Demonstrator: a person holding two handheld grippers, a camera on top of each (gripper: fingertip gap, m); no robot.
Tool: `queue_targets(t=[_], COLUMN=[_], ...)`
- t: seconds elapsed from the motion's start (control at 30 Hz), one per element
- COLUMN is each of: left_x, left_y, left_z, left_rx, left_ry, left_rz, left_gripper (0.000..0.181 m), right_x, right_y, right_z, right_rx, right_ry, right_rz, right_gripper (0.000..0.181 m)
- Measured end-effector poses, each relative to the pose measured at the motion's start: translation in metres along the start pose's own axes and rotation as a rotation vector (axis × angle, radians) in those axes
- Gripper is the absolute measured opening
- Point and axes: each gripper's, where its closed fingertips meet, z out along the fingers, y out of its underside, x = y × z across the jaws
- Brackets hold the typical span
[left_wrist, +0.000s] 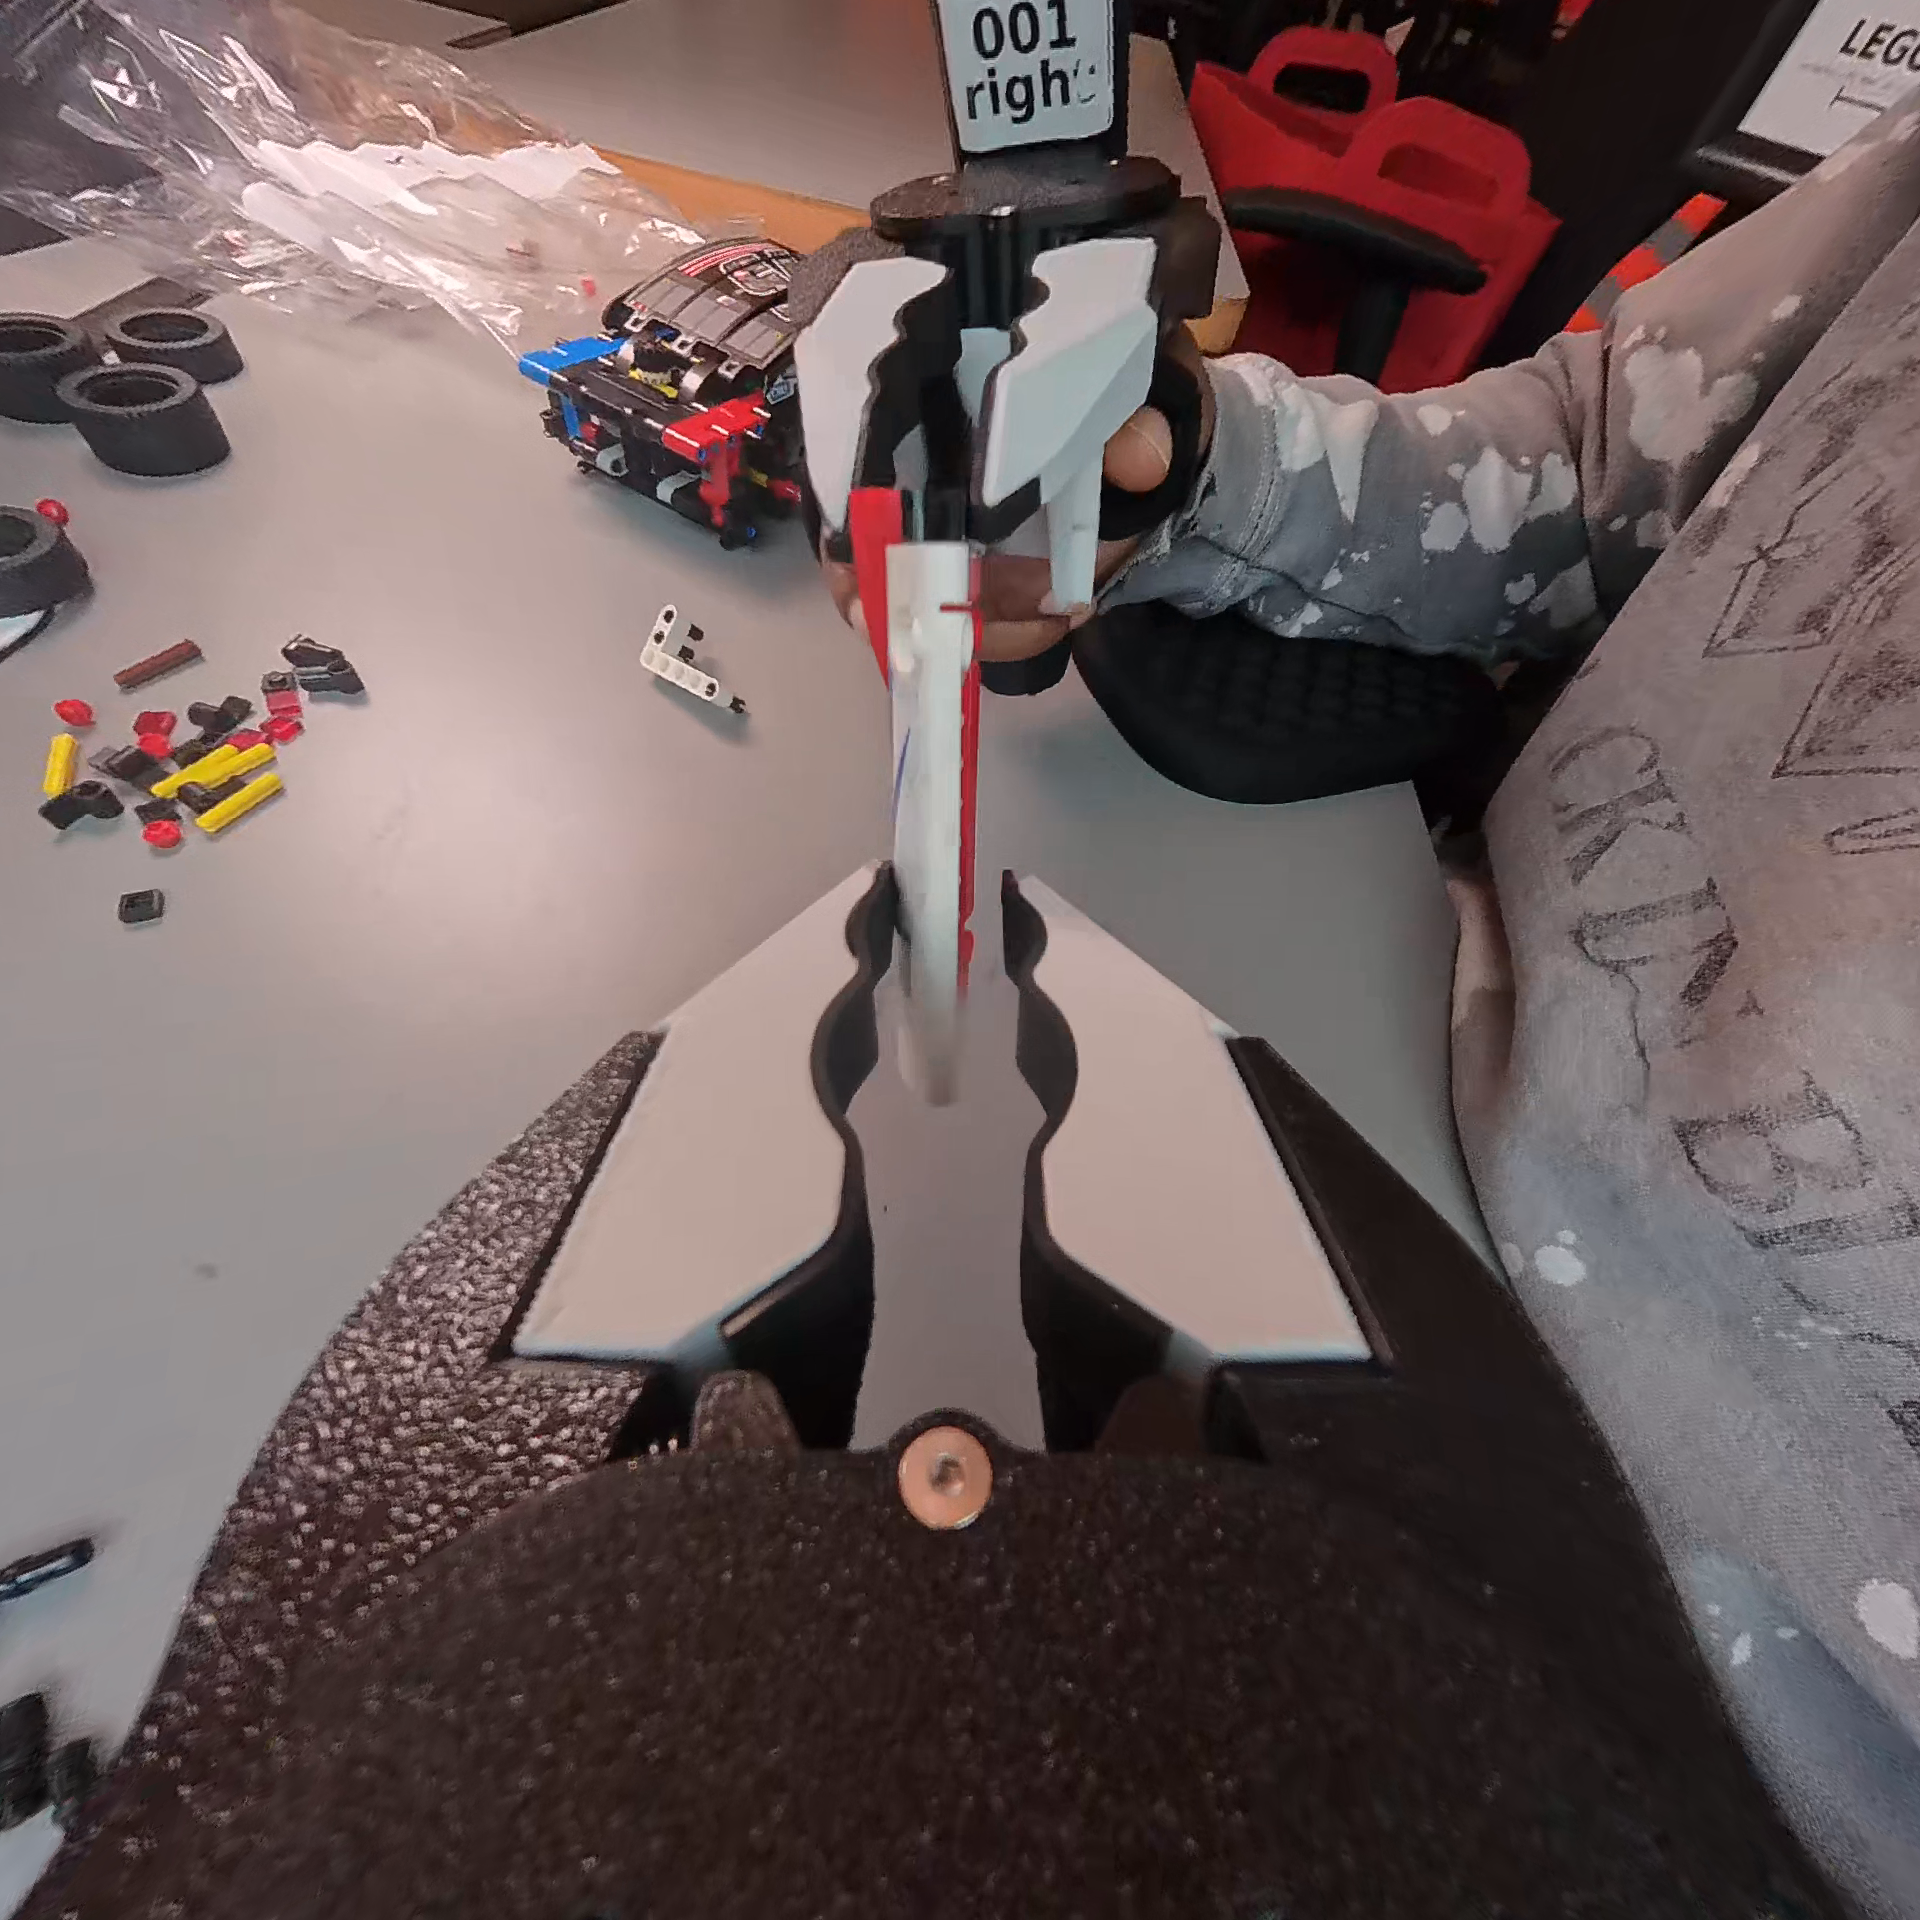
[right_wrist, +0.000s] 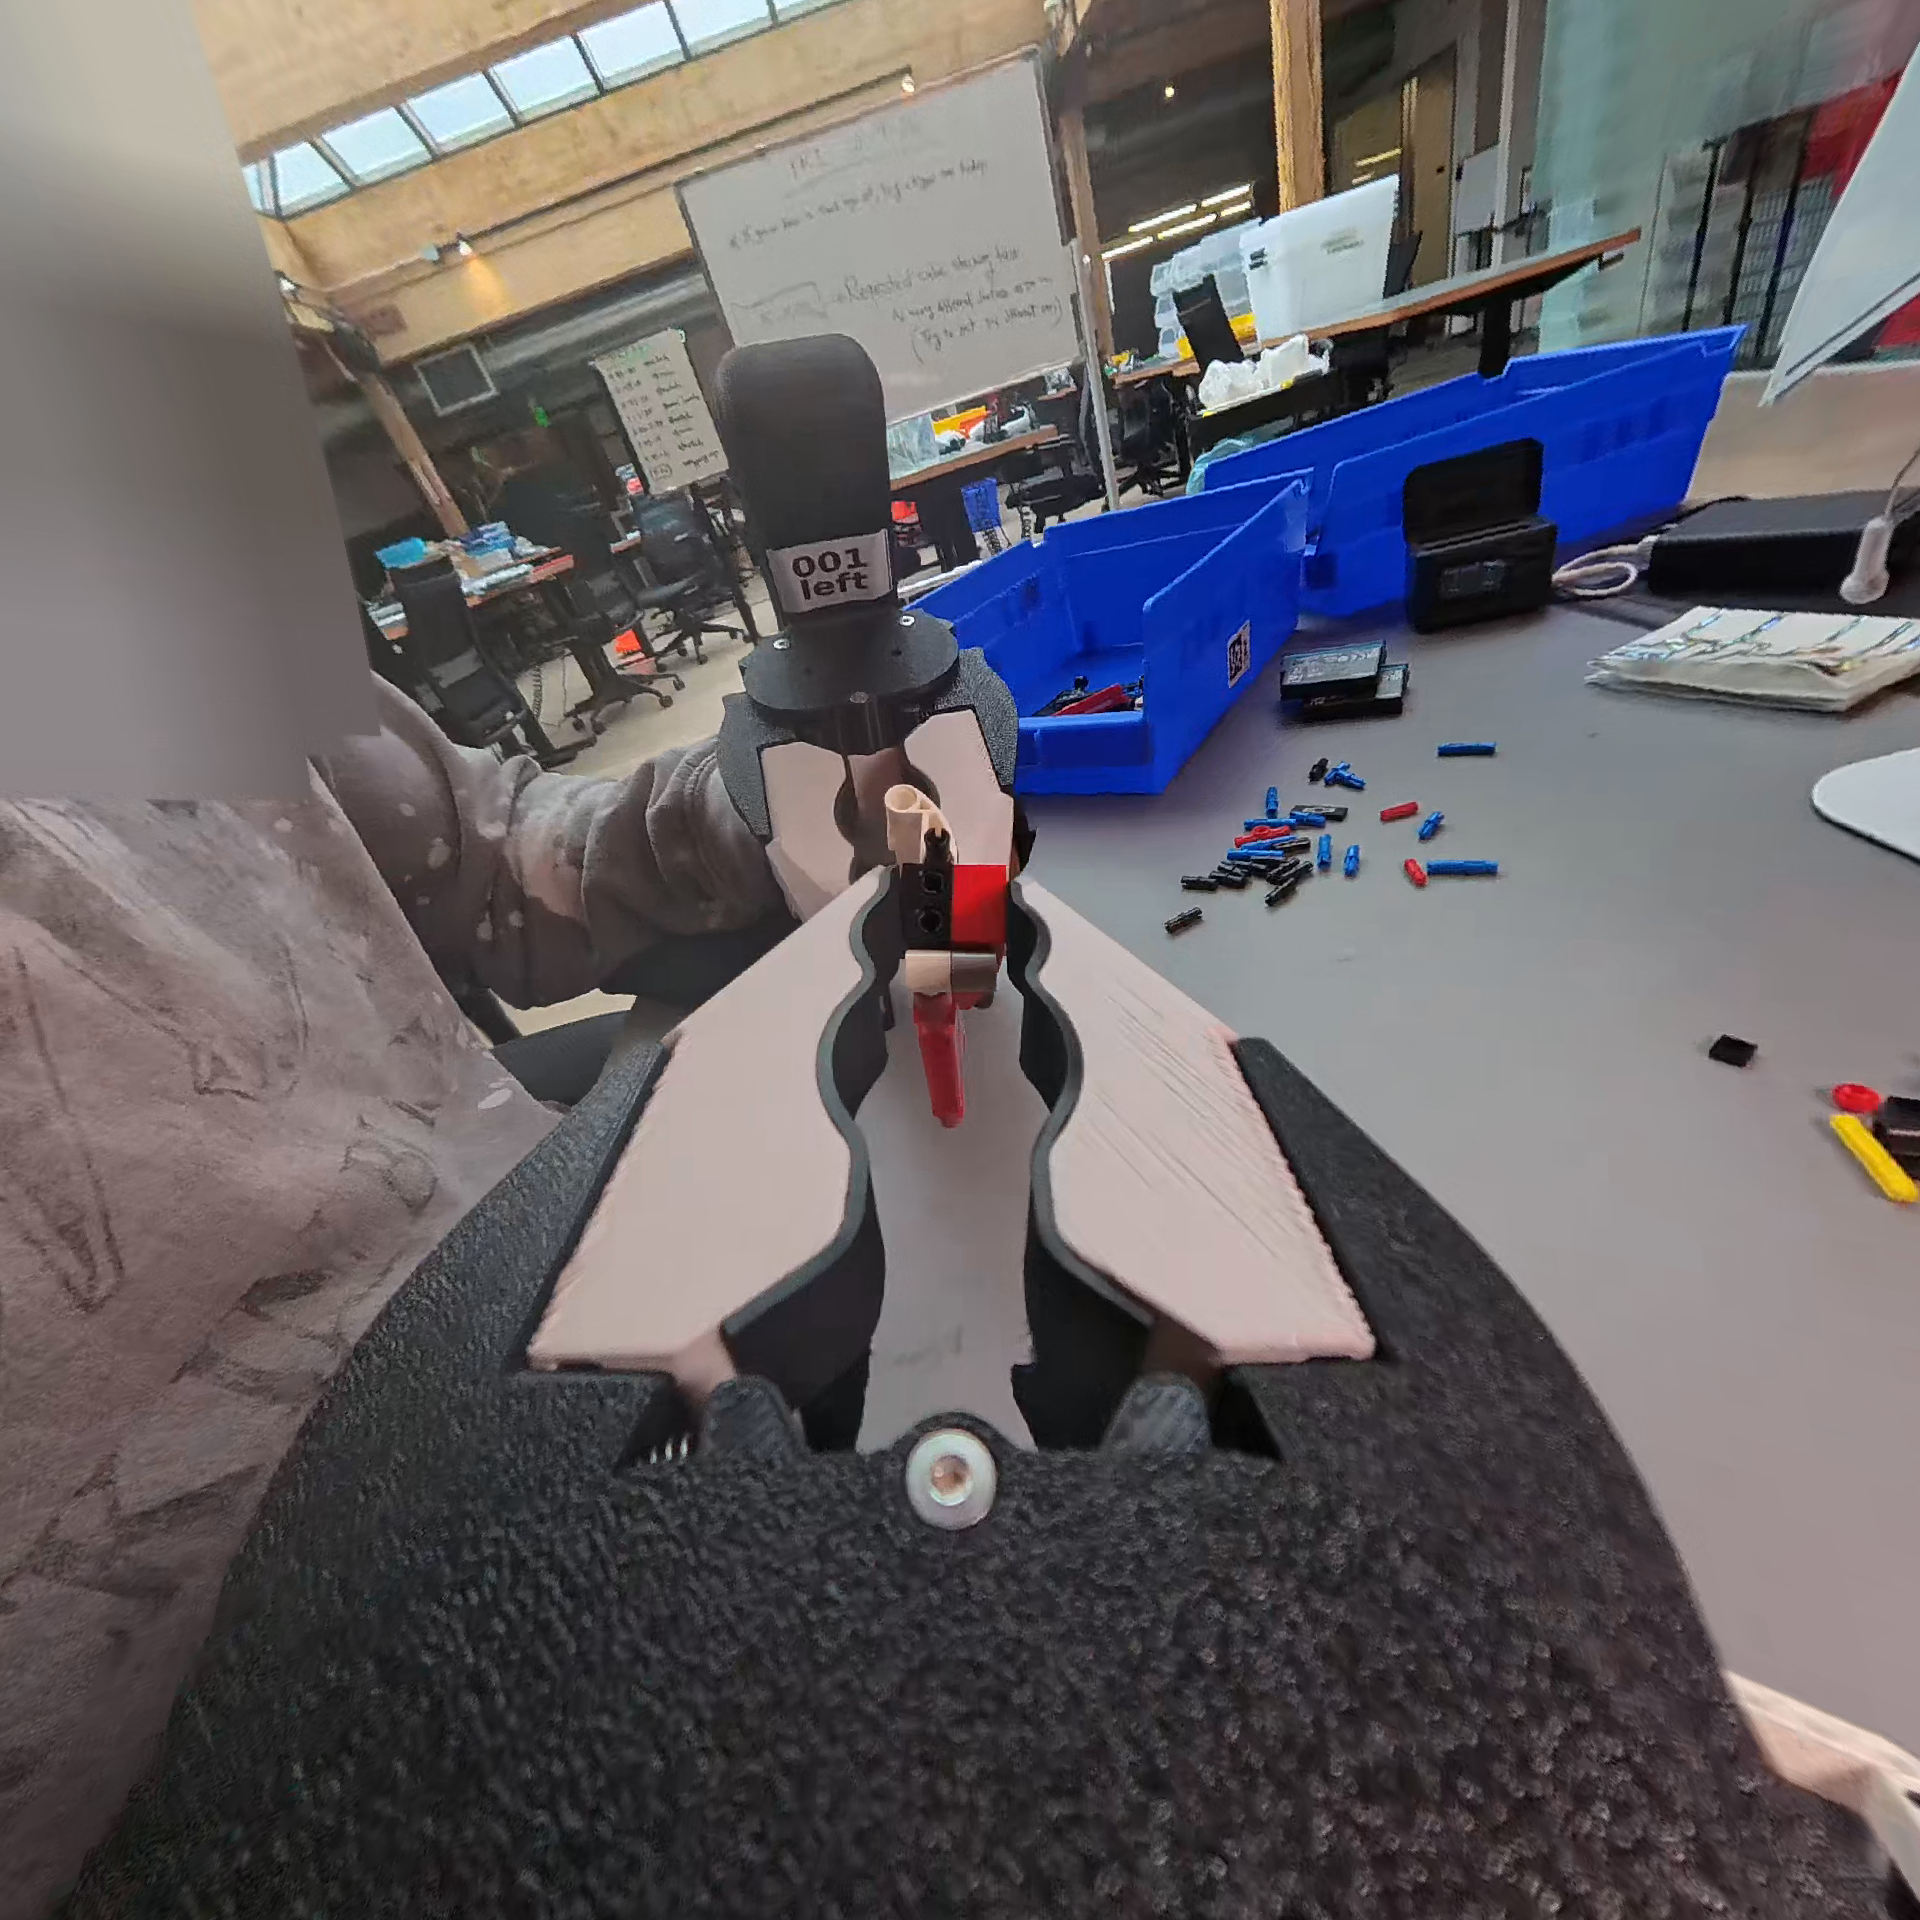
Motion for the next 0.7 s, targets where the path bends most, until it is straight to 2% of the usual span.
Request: queue_targets(t=[0.07, 0.27, 0.43, 0.6, 0.7], left_x=[0.001, 0.006, 0.007, 0.011, 0.009], left_y=[0.000, -0.002, -0.005, -0.014, -0.021], left_z=[0.003, 0.002, 0.003, 0.001, 0.000], left_rx=[-0.007, 0.016, 0.068, 0.122, 0.151], left_ry=[-0.005, 0.003, 0.031, 0.087, 0.119], left_rz=[0.016, 0.093, 0.091, 0.038, -0.081], left_gripper=[0.010, 0.012, 0.013, 0.014, 0.014], right_x=[0.000, 0.005, 0.009, 0.010, 0.010], right_y=[0.000, 0.001, 0.000, -0.005, -0.011], right_z=[0.002, 0.001, -0.001, -0.003, -0.006], right_rx=[0.006, 0.046, 0.082, 0.130, 0.157], right_ry=[-0.023, -0.091, -0.135, -0.173, -0.162], right_rz=[0.079, 0.363, 0.540, 0.647, 0.577], right_gripper=[0.019, 0.019, 0.019, 0.019, 0.020])
